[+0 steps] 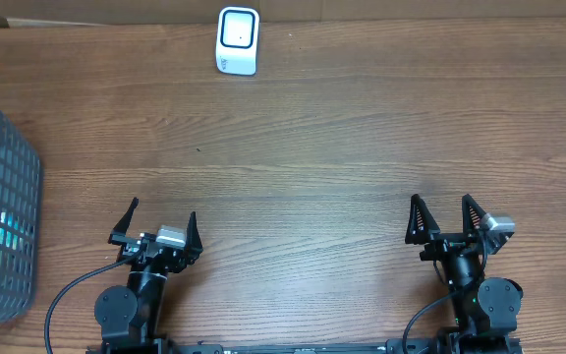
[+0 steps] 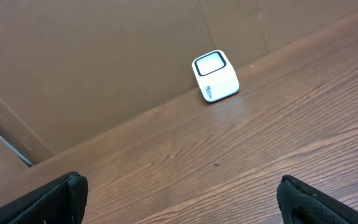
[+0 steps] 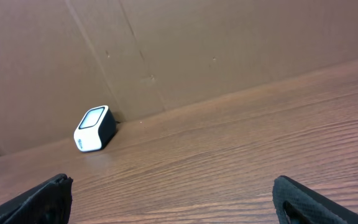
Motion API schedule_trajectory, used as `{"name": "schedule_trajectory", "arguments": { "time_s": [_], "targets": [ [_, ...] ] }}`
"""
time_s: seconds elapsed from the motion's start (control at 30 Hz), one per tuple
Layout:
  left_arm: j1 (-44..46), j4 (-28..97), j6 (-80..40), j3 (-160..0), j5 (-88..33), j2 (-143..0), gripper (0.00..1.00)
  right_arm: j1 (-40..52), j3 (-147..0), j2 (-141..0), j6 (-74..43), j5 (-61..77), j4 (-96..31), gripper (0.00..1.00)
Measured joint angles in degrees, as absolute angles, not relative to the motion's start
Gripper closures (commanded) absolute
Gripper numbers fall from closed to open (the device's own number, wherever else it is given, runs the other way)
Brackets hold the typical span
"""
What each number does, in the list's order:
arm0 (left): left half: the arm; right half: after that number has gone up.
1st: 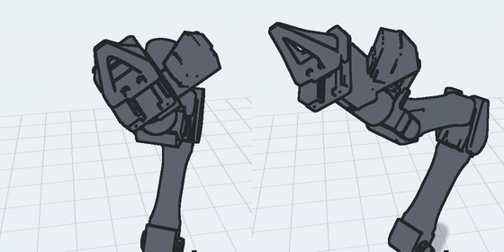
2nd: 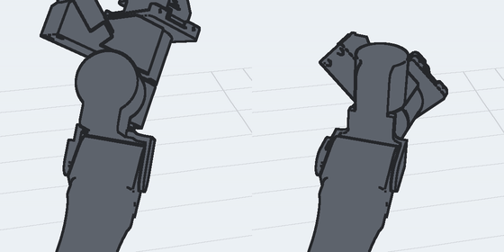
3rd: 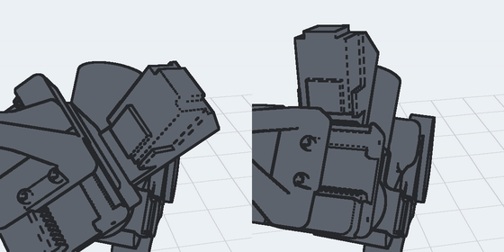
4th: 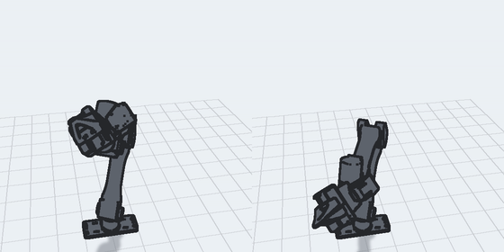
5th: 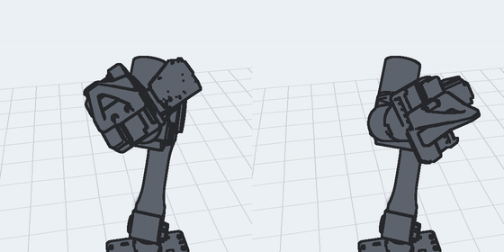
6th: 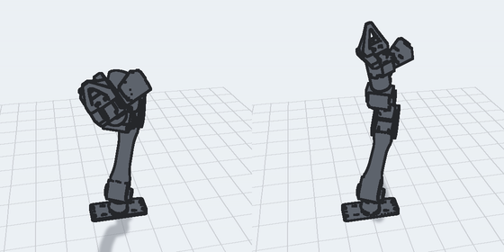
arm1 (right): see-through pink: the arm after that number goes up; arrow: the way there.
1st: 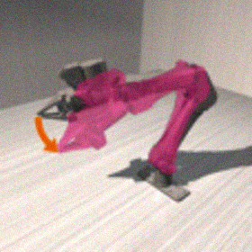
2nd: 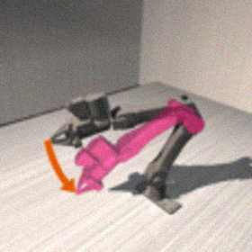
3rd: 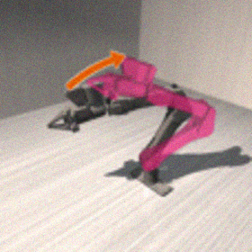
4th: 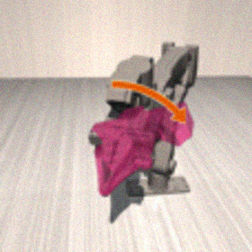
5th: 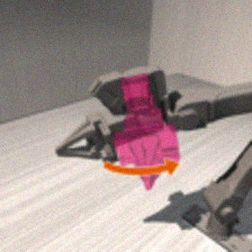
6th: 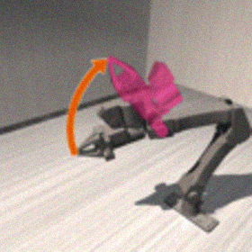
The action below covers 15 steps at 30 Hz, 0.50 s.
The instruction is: Scan the item barcode
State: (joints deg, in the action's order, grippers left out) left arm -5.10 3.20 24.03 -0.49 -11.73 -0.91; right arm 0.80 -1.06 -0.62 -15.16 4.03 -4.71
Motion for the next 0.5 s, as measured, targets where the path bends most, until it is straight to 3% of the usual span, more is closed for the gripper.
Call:
{"name": "schedule_trajectory", "arguments": {
  "time_s": [0.5],
  "targets": [
    [-5.1, 3.2, 24.0, -0.5, -11.7, -0.9, 0.0, 1.2, -1.1, -0.6, -15.2, 4.1, -4.7, 0.0]
  ]
}}
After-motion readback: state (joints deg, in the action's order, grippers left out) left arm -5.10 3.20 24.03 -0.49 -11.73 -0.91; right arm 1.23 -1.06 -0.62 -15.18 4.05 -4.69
